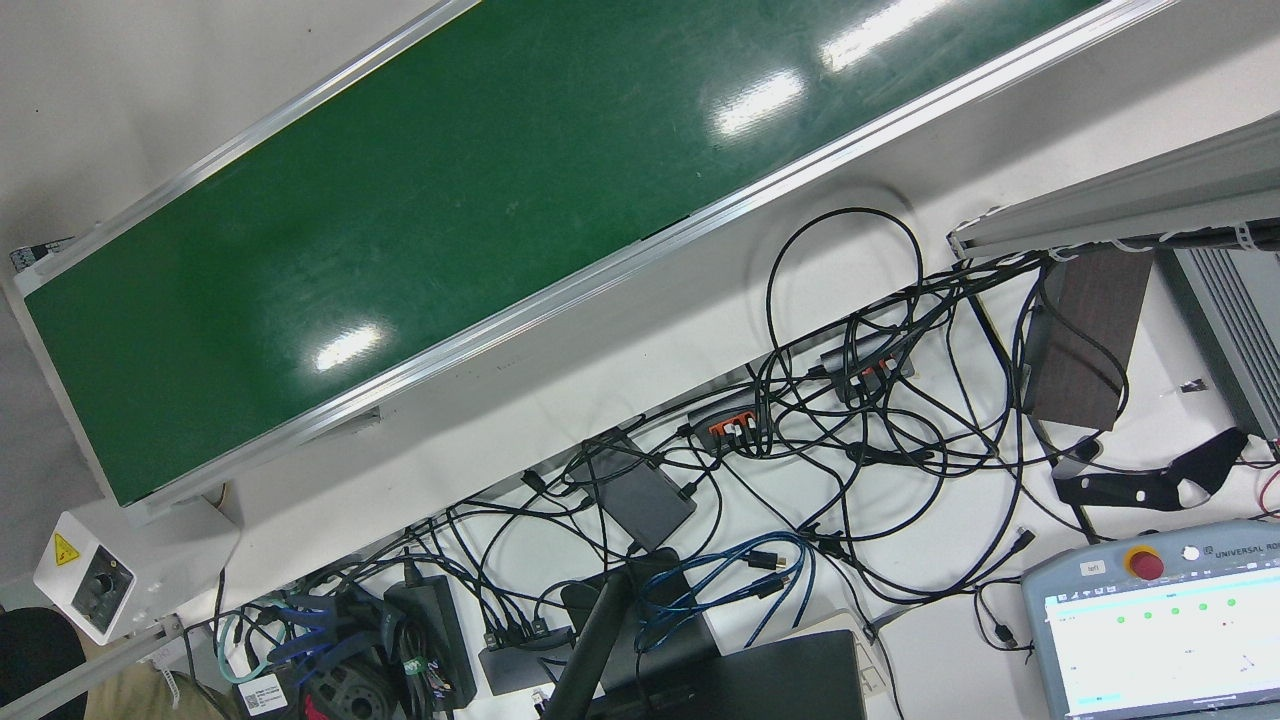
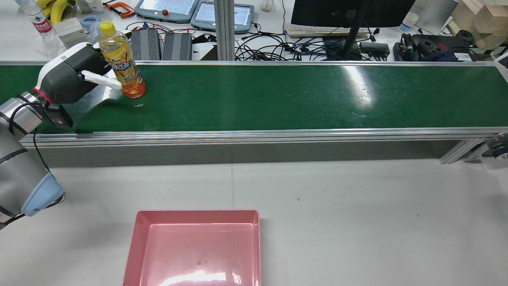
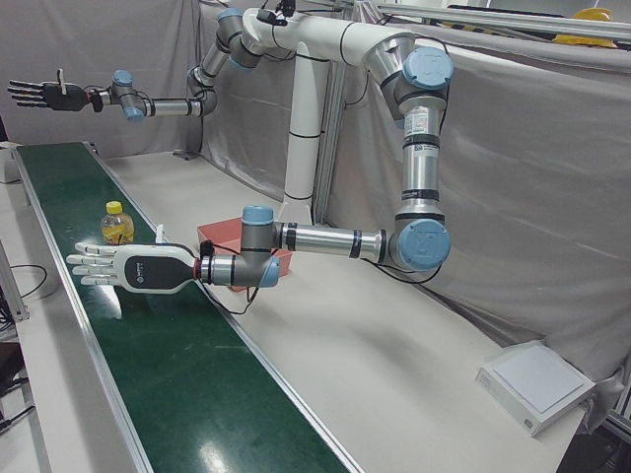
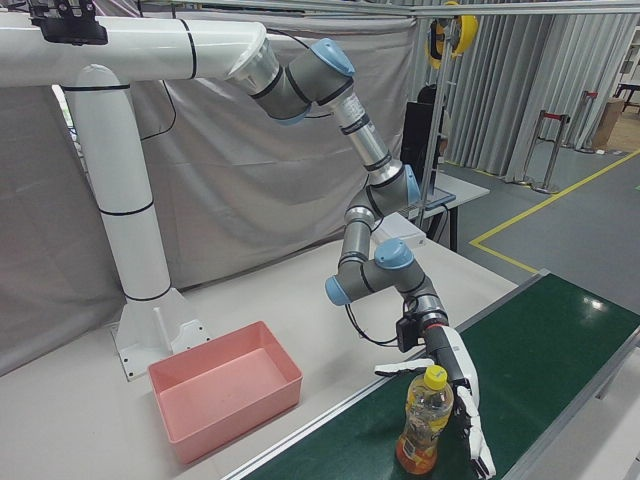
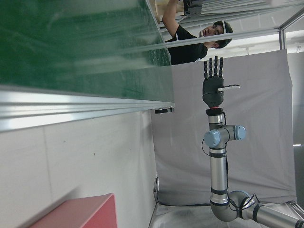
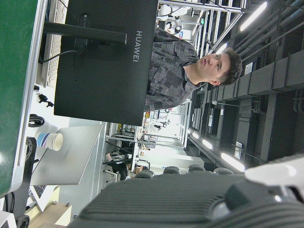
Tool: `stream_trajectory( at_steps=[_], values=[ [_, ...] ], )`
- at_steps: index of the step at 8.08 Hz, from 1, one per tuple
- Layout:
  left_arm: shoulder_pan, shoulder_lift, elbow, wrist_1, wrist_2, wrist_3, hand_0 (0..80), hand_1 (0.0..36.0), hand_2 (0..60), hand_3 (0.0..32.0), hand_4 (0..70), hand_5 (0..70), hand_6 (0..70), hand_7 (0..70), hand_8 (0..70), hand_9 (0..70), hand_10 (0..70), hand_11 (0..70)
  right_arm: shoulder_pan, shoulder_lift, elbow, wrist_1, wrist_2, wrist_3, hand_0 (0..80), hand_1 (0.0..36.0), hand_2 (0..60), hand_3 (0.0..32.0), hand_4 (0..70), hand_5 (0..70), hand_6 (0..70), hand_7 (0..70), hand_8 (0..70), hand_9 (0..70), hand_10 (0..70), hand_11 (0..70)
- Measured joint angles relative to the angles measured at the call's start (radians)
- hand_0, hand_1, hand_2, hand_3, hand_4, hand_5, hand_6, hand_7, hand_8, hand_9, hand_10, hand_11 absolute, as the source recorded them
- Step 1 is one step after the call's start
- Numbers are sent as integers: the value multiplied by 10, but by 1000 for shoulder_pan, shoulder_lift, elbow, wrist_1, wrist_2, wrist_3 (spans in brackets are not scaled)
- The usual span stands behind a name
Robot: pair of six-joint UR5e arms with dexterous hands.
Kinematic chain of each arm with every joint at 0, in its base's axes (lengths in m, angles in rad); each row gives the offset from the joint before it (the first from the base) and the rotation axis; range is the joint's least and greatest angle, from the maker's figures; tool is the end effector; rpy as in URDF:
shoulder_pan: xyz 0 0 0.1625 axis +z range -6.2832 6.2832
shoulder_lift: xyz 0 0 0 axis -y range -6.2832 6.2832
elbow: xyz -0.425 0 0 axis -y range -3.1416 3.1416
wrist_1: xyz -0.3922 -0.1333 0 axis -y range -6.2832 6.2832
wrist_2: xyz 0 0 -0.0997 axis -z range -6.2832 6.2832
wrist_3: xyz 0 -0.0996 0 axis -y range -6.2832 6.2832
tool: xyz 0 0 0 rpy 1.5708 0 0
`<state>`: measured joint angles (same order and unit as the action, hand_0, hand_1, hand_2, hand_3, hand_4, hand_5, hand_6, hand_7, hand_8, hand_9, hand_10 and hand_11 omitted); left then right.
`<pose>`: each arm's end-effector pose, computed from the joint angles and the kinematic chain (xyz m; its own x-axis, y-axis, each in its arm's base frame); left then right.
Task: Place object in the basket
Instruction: 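Close the left hand's fingers around the bottle's upper body, then lift the bottle off the belt and carry it toward the pink tray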
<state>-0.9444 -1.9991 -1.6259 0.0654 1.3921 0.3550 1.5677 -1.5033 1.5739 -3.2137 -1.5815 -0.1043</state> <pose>0.2610 -0.6182 0.4181 -0.9195 -0.3032 -0.2500 0.0871 0.4631 -0.8820 0.1306 -0.5197 0.6587 -0.9945 0.0139 0.1041 -0.1041 -0.0001 -0.9946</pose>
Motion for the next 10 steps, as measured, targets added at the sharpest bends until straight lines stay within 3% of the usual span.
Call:
stream_trajectory(
  at_steps=[1,2,3,4,5,6,10],
  values=[
    [0,-1,0,2,-1,-15,599,201,0,0,13,200,0,78,61,56,41,84,0,0,0,-1,0,0,0,0,0,0,0,0,0,0,0,0,0,0],
    [-3,-4,1,9,-2,-23,615,217,8,0,192,299,34,181,148,212,390,574,0,0,0,-1,0,0,0,0,0,0,0,0,0,0,0,0,0,0],
    [-8,-7,2,27,-6,-26,634,157,97,0,700,482,271,590,410,565,700,700,0,0,0,0,0,0,0,0,0,0,0,0,0,0,0,0,0,0],
    [-15,-7,1,41,-33,-28,602,129,278,0,700,700,595,700,648,700,700,700,0,0,0,-1,0,0,0,0,0,0,0,0,0,0,0,0,0,0],
    [-26,-4,-12,53,-68,-33,561,148,528,0,700,700,667,700,700,700,700,700,0,0,0,-1,0,0,0,0,0,0,0,0,0,0,0,0,0,0],
    [-37,-1,-34,67,-96,-38,544,169,600,0,700,700,700,700,700,700,700,700,0,0,0,0,-1,0,0,0,0,0,0,0,0,0,0,0,0,0],
    [-45,5,-105,109,-107,-38,534,172,600,0,700,700,681,700,700,700,700,700,0,0,0,0,0,0,0,0,0,0,0,0,0,0,0,0,0,0]
  ],
)
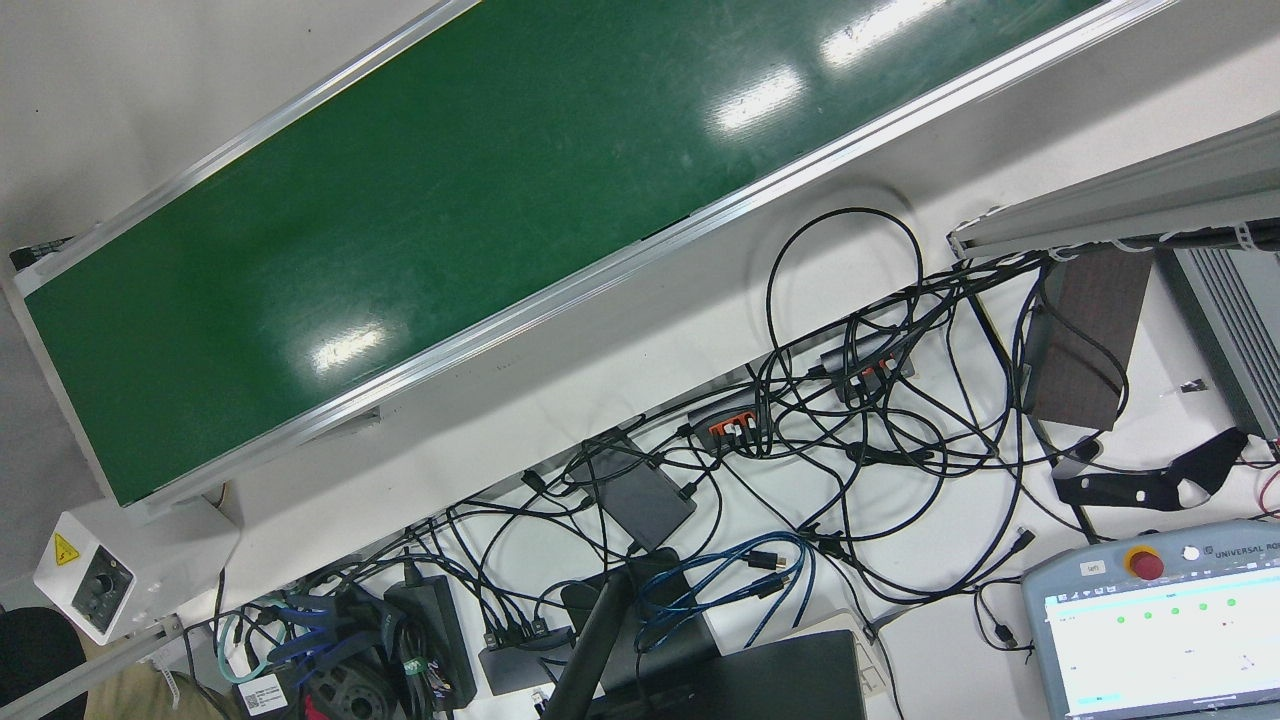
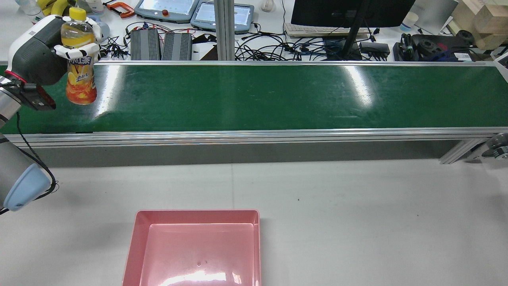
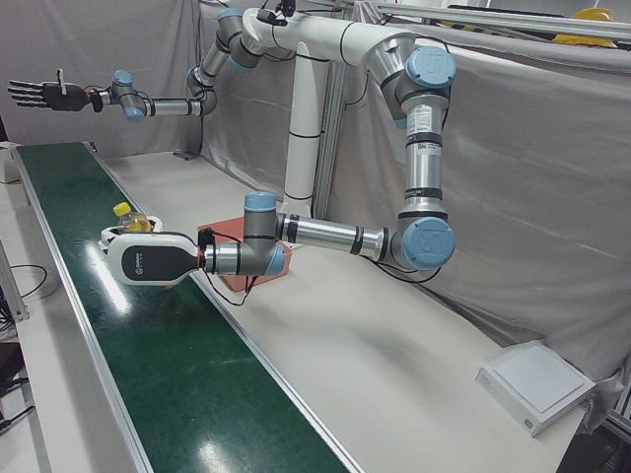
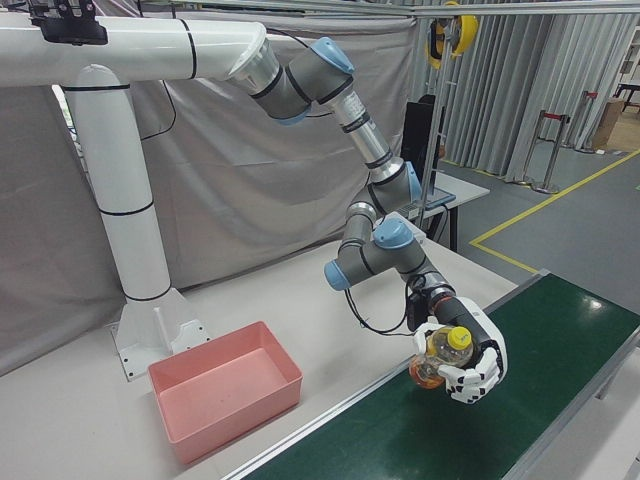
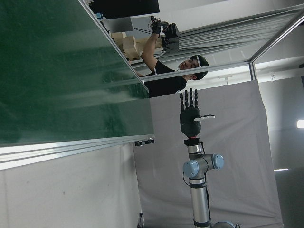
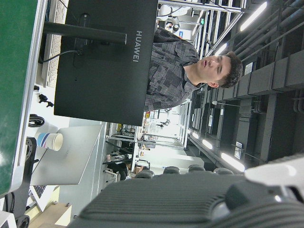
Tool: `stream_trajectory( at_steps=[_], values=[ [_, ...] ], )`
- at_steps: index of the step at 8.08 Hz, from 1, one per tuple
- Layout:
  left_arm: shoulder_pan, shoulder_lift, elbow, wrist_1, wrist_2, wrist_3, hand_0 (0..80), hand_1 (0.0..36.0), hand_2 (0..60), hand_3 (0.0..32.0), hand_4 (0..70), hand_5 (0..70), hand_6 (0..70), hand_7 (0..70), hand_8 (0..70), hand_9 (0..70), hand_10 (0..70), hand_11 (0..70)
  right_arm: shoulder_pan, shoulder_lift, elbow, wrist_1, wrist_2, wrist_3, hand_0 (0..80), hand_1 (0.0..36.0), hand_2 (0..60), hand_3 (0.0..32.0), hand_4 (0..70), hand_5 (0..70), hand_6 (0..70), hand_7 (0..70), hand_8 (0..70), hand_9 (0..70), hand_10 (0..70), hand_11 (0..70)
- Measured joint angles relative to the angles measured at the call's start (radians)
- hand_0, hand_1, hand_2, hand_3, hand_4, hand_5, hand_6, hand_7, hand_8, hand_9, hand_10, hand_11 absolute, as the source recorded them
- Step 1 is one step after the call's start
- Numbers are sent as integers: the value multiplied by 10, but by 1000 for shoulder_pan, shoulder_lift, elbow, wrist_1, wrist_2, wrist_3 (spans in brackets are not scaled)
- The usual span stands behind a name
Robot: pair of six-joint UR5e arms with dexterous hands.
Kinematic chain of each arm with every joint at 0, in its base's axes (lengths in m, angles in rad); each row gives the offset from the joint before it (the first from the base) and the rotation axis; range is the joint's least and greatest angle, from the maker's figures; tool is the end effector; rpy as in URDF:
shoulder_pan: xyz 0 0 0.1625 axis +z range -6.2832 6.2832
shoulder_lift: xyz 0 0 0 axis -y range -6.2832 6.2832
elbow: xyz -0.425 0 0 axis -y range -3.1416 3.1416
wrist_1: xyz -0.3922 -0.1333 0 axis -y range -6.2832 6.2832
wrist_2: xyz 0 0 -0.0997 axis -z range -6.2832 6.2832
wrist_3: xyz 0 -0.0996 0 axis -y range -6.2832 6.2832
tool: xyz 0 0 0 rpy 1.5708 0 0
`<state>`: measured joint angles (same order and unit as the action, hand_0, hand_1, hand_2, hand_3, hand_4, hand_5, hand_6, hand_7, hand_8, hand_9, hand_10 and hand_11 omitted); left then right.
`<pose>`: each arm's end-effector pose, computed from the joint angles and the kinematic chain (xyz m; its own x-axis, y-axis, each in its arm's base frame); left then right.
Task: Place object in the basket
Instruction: 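Lift the bottle off the belt and carry it toward the pink tray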
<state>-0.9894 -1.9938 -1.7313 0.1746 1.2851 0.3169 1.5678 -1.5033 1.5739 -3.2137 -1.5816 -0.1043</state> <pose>0.2106 -0.6144 0.3874 -0.9649 -0.1918 -0.1795 0.0866 0.4126 -0.9068 0.1307 -0.5197 0.6587 -0.9945 0.0139 0.1041 -0.1041 -0.0001 -0.9946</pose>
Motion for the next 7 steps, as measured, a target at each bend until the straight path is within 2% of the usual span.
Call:
stream_trajectory(
  at_steps=[1,2,3,4,5,7],
  values=[
    [3,2,-31,8,13,5,541,166,600,0,700,700,656,700,700,700,700,700,0,0,0,0,0,0,0,0,0,0,0,0,0,0,0,0,0,0],
    [6,2,-61,13,60,12,558,169,599,0,700,700,619,700,698,700,700,700,0,0,0,0,0,0,0,0,0,0,0,0,0,0,0,0,0,0],
    [8,6,-101,16,118,29,555,161,559,0,700,699,586,700,685,700,700,700,0,0,0,0,0,0,0,0,0,0,0,0,0,0,0,0,0,0],
    [13,28,-151,18,152,47,554,158,565,0,700,700,605,700,686,700,700,700,0,0,0,0,0,0,0,0,0,0,0,0,0,0,0,0,0,0],
    [28,68,-209,18,169,59,553,154,556,0,700,700,610,700,680,700,700,700,0,0,0,0,0,0,0,0,0,0,0,0,0,0,0,0,0,0],
    [95,138,-289,-9,180,82,558,147,479,0,700,682,567,700,658,700,700,700,0,0,0,0,0,0,0,0,0,0,0,0,0,0,0,0,0,0]
  ],
)
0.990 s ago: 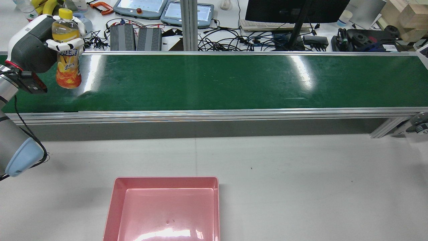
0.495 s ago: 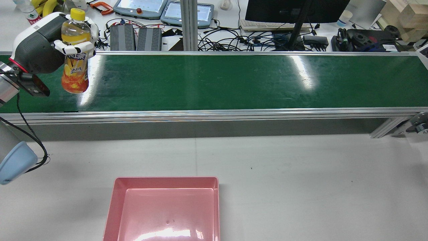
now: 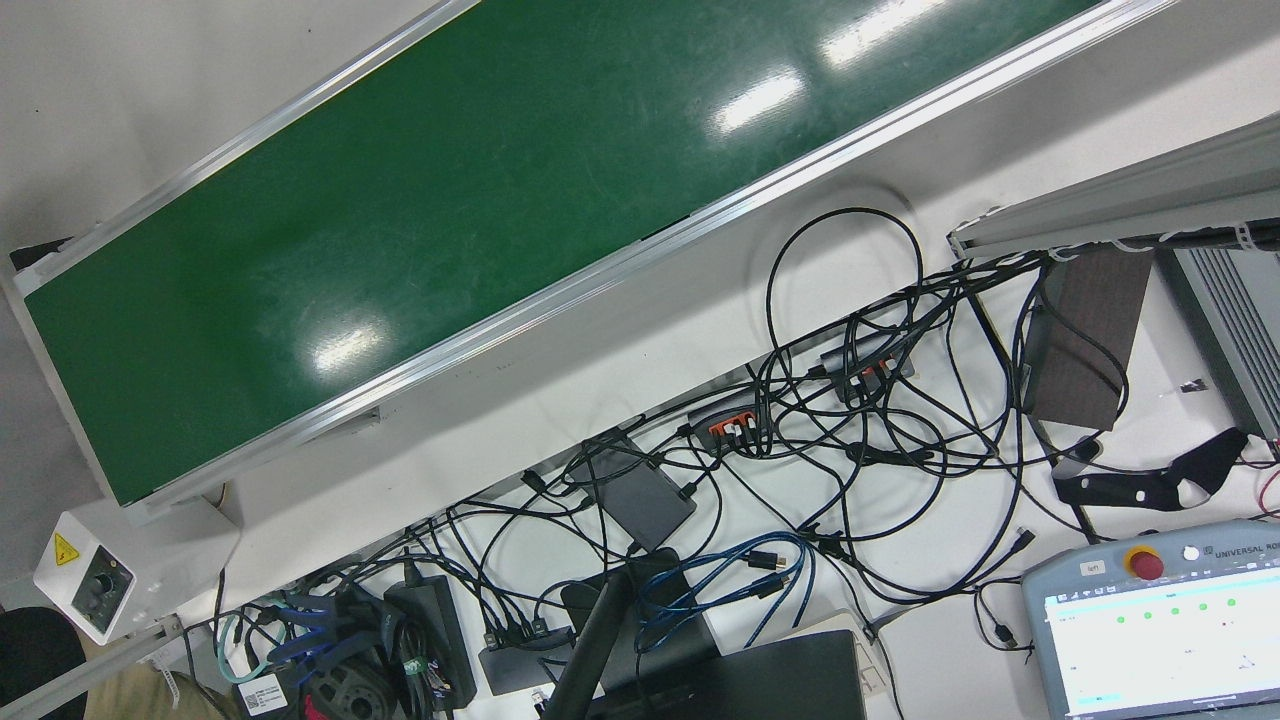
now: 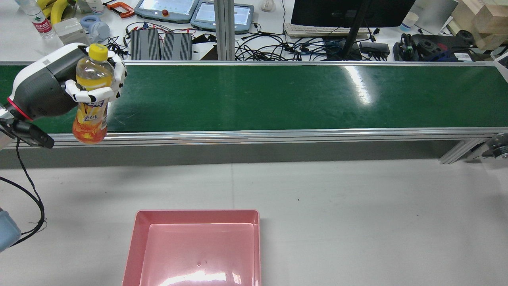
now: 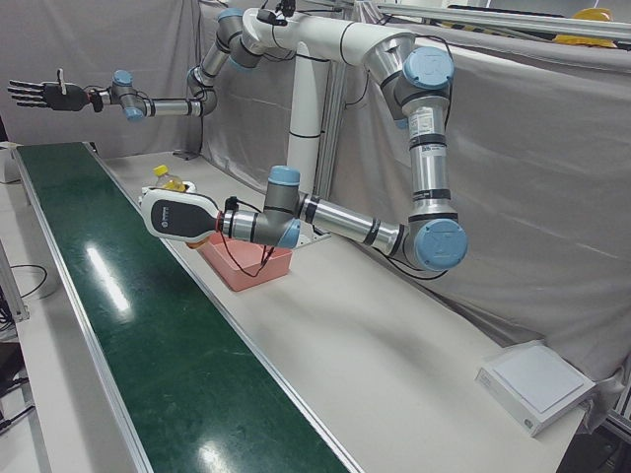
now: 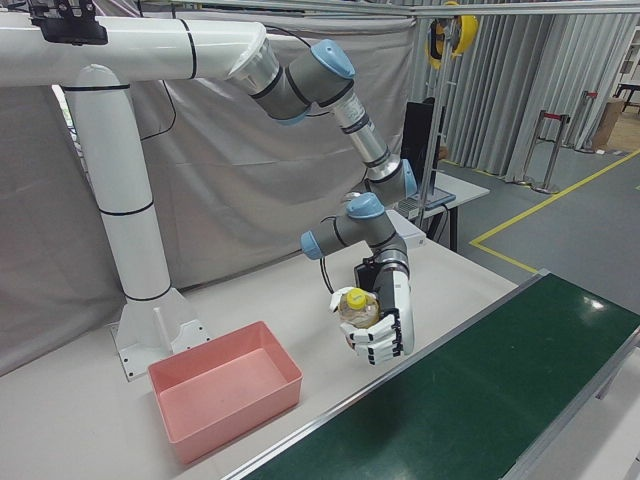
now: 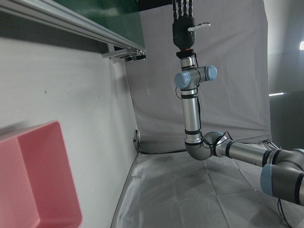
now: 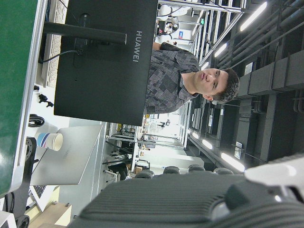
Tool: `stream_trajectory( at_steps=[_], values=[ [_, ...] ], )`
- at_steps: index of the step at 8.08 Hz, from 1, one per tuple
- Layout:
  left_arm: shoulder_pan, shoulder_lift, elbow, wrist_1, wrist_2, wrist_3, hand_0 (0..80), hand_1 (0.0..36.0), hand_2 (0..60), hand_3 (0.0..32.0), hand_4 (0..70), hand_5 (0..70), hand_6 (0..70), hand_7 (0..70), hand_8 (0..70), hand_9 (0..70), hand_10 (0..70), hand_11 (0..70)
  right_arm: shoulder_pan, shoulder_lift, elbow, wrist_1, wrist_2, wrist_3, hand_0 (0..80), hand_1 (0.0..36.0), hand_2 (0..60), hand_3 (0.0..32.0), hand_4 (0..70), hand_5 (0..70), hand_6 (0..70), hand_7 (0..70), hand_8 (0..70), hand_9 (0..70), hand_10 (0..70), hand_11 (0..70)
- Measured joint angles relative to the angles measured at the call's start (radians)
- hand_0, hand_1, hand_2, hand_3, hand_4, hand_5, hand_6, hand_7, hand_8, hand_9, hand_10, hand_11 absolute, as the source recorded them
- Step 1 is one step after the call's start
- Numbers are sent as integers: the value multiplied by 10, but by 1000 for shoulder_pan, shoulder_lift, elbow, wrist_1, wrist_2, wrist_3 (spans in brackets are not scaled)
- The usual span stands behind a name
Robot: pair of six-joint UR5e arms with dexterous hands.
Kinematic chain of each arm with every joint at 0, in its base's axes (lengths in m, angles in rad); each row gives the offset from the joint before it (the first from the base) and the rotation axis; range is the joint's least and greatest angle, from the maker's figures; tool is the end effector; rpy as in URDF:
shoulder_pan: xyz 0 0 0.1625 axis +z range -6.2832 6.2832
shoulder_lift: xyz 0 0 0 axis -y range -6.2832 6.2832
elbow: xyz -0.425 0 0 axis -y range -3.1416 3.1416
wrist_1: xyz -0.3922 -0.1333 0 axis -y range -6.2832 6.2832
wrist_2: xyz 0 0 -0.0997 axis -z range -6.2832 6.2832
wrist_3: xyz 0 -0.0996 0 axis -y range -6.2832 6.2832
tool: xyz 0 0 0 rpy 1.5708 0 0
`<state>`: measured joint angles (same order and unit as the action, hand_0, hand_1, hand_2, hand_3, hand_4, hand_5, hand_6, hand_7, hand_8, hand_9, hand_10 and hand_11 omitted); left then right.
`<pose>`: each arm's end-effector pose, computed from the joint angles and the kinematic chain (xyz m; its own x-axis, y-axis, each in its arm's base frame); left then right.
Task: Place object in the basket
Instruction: 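Lift the bottle off the belt and carry it toward the pink tray, then lower the bottle into the pink tray and open the left hand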
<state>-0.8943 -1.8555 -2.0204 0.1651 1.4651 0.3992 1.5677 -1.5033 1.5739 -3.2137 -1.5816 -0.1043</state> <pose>0.2307 -0.5171 0.3382 -0.8969 -0.3464 -0.2750 0.0121 0.6023 -0.7982 0.1306 -0.5197 0.6587 -0.9945 0.0140 0.1041 -0.1041 -0.0001 -0.9946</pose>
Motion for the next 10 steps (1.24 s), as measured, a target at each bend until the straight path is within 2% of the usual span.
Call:
stream_trajectory(
  at_steps=[1,2,5,8,9,10],
  values=[
    [45,25,-18,-26,3,20,558,142,451,0,700,675,563,700,652,700,700,700,0,0,0,0,0,0,0,0,0,0,0,0,0,0,0,0,0,0],
    [101,39,-27,-46,5,44,563,143,450,0,700,680,574,700,646,700,700,700,0,0,0,0,0,0,0,0,0,0,0,0,0,0,0,0,0,0],
    [267,46,-58,-59,7,132,572,139,397,0,700,663,562,700,624,700,700,700,0,0,0,0,-1,0,0,0,0,0,0,0,0,0,0,0,0,0],
    [412,43,-71,-48,5,222,581,130,302,0,700,630,532,700,589,700,700,700,0,0,0,-1,0,0,0,0,0,0,0,0,0,0,0,0,0,0],
    [435,43,-71,-42,5,237,578,119,234,0,700,606,497,700,566,698,700,700,0,0,0,-1,0,0,0,0,0,0,0,0,0,0,0,0,0,0],
    [449,43,-72,-40,7,247,578,85,24,0,700,489,354,700,481,627,679,700,0,0,0,0,0,0,0,0,0,0,0,0,0,0,0,0,0,0]
  ],
)
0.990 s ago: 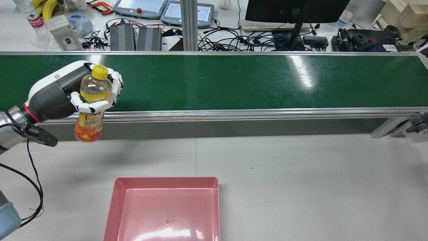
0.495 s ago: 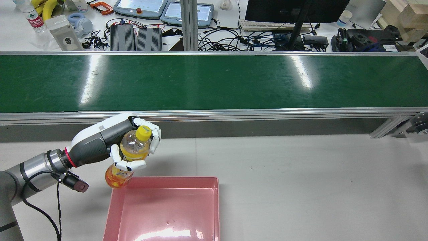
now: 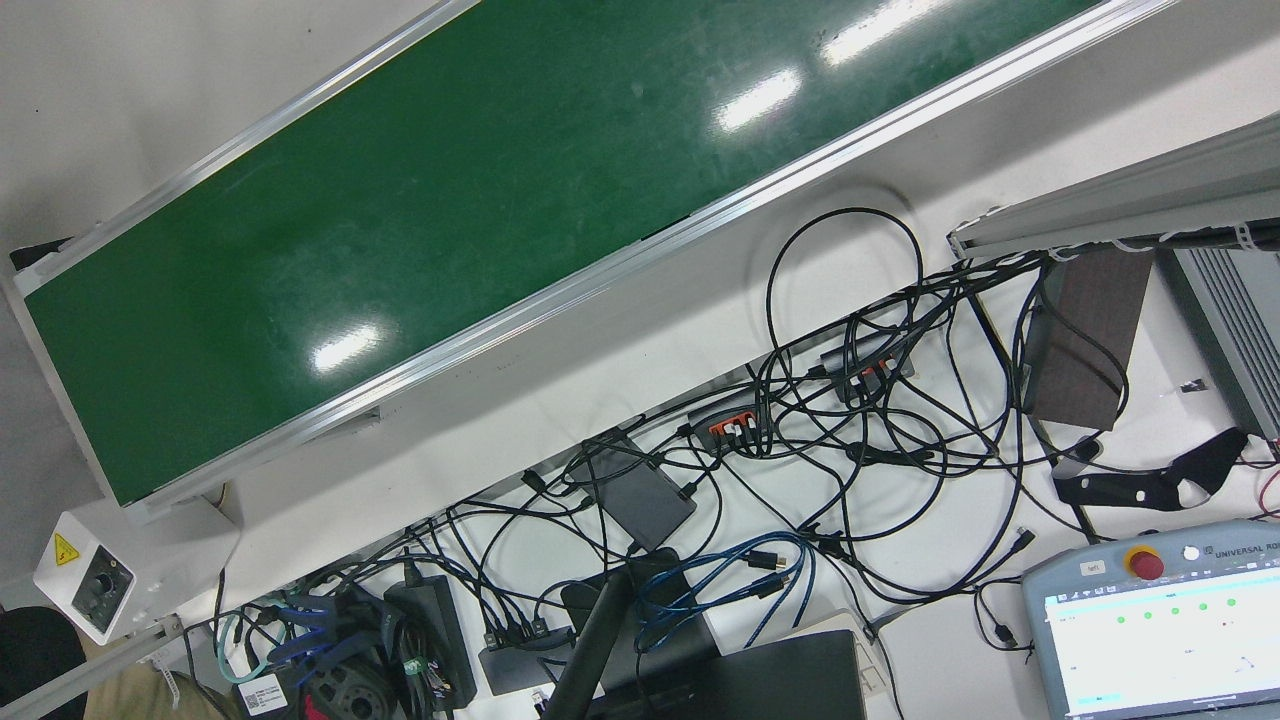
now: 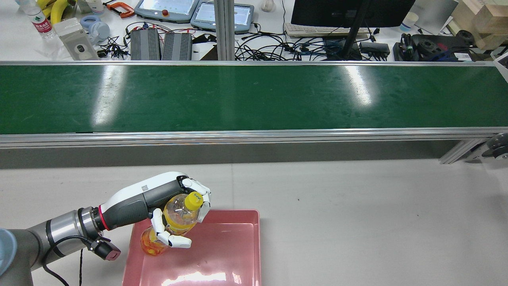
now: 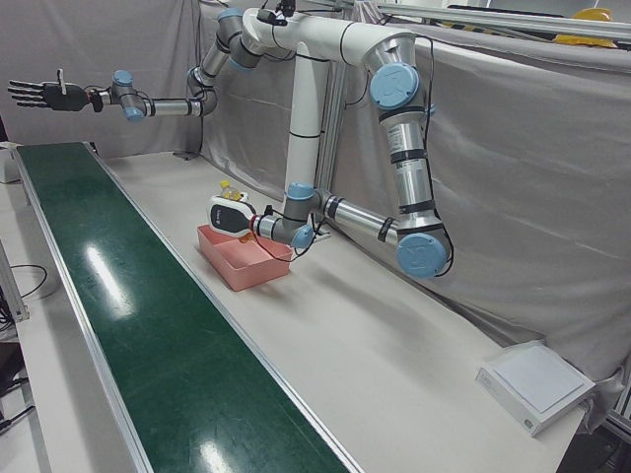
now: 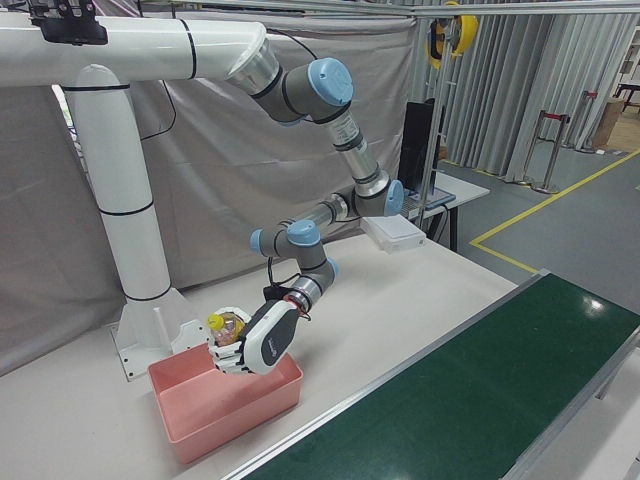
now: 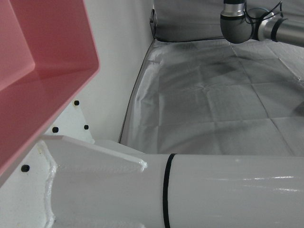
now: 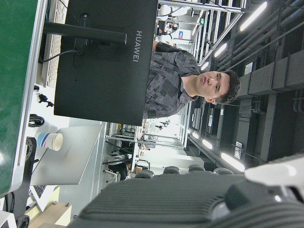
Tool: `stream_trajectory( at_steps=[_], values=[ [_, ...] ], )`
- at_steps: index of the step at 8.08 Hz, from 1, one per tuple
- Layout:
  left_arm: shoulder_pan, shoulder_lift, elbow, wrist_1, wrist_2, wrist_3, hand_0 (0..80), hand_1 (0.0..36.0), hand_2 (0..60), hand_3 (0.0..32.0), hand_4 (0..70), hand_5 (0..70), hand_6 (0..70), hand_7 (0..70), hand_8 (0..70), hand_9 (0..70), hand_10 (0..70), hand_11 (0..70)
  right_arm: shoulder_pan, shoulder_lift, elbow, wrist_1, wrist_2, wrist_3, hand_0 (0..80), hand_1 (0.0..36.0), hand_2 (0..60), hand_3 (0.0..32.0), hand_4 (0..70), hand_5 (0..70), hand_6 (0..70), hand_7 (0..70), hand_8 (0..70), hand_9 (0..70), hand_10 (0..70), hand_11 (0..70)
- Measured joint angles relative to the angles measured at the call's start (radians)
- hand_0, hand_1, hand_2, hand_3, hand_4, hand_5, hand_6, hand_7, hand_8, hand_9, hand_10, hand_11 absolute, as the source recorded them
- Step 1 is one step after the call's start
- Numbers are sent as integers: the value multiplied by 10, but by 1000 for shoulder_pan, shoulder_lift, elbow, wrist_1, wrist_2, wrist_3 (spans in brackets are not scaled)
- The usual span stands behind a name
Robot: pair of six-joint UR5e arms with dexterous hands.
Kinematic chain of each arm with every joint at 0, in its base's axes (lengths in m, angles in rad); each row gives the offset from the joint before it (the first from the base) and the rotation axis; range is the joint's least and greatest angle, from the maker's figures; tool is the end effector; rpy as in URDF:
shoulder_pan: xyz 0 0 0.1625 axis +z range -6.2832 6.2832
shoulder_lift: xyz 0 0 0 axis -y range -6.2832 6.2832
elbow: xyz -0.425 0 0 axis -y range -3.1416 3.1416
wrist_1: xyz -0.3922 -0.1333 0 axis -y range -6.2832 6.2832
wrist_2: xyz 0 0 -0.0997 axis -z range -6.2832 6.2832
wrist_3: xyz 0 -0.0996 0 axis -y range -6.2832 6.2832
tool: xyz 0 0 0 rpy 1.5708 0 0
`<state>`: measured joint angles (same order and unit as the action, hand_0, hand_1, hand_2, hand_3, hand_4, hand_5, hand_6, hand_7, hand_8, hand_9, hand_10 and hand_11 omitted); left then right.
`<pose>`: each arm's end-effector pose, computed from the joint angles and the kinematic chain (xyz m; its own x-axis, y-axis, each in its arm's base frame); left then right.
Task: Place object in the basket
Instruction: 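Lower the bottle into the pink tray and open the left hand, then withdraw the open left hand from the bottle in the tray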
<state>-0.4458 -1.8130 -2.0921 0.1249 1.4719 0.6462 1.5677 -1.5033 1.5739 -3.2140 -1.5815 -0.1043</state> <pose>0.4113 -0.3552 0.3249 -0.7235 -0.5348 -0.4365 -0.1279 0.7253 -0.6765 0.1306 -0.5197 0.6587 -0.9945 0.0139 0.1041 -0.1041 -0.0004 -0.9946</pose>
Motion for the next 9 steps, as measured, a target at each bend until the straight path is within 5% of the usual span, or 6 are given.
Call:
stream_trajectory(
  at_steps=[1,2,3,4,5,9],
  values=[
    [18,0,0,1,1,7,537,56,0,0,529,310,166,475,316,449,554,700,0,0,0,0,0,0,0,0,0,0,0,0,0,0,0,0,0,0],
    [35,1,0,-6,3,10,521,56,0,0,216,259,72,251,193,261,362,519,0,0,0,0,0,0,0,0,0,0,0,0,0,0,0,0,0,0],
    [57,2,1,-17,4,12,527,57,0,24,41,270,0,166,163,186,198,298,0,0,0,0,0,0,0,0,0,0,0,0,0,0,0,0,0,0],
    [81,-2,1,-26,4,13,532,63,0,192,0,174,0,128,121,104,25,48,0,0,0,0,0,0,0,0,0,0,0,0,0,0,0,0,0,0],
    [97,-6,1,-32,5,13,531,65,0,260,0,76,0,104,89,48,4,18,0,0,0,0,0,0,0,0,0,0,0,0,0,0,0,0,0,0],
    [107,-53,1,-23,3,4,552,84,0,212,0,79,0,95,69,27,0,0,0,0,0,0,0,0,0,0,0,0,0,0,0,0,0,0,0,0]
  ],
)
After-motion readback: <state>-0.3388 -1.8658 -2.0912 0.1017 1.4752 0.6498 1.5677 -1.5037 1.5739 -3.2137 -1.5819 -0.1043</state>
